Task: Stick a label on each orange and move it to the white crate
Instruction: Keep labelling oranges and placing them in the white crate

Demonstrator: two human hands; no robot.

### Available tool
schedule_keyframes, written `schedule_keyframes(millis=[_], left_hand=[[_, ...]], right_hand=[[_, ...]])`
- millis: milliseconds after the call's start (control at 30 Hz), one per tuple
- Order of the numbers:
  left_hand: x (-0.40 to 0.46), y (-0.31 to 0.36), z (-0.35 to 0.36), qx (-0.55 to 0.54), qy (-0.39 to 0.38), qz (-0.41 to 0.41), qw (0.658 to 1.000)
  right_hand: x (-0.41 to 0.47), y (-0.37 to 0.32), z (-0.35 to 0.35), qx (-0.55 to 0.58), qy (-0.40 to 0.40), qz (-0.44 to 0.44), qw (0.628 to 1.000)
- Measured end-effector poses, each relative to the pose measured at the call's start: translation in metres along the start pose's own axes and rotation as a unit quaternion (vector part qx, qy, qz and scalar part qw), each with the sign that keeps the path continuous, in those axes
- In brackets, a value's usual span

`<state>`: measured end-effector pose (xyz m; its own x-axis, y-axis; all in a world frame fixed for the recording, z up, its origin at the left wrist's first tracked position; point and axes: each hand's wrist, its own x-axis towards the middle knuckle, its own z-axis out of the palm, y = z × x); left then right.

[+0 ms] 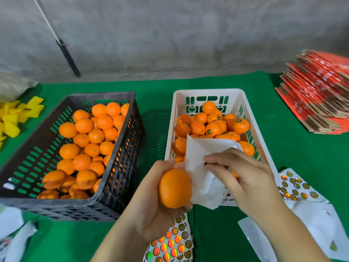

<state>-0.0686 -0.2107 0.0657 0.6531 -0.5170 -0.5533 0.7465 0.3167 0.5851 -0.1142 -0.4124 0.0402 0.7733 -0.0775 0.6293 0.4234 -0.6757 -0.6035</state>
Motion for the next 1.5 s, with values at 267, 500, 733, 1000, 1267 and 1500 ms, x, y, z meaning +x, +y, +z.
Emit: schedule_keyframes(millis=[267, 500, 733, 1000, 1267, 1500], left_hand=[[0.003, -0.002, 0.005, -0.035, 0.052, -0.020, 0.998], [0.013, -0.018, 0.009, 0.121, 0.070, 0.221, 0.965], [0.018, -0.023, 0.008, 0.108, 0.109, 0.255, 0.955], [0.023, -0.037, 0.003, 0.005, 0.070, 0.211, 0.975], [0.030, -0.033, 0.003, -0.024, 0.085, 0.274, 0.958], [0.034, -0.035, -0.012, -0.009, 0.054, 0.286, 0.957]], right_hand=[[0.000, -0.006, 0.003, -0.047, 0.098, -0.054, 0.993], [-0.003, -0.053, 0.021, 0.231, -0.062, 0.197, 0.951], [-0.002, -0.036, 0.026, 0.161, -0.128, 0.262, 0.943], [-0.034, -0.041, 0.049, 0.303, -0.085, 0.342, 0.885], [-0.017, -0.018, 0.022, 0.292, -0.026, 0.344, 0.892], [0.000, 0.021, 0.001, 0.203, 0.013, 0.401, 0.893]])
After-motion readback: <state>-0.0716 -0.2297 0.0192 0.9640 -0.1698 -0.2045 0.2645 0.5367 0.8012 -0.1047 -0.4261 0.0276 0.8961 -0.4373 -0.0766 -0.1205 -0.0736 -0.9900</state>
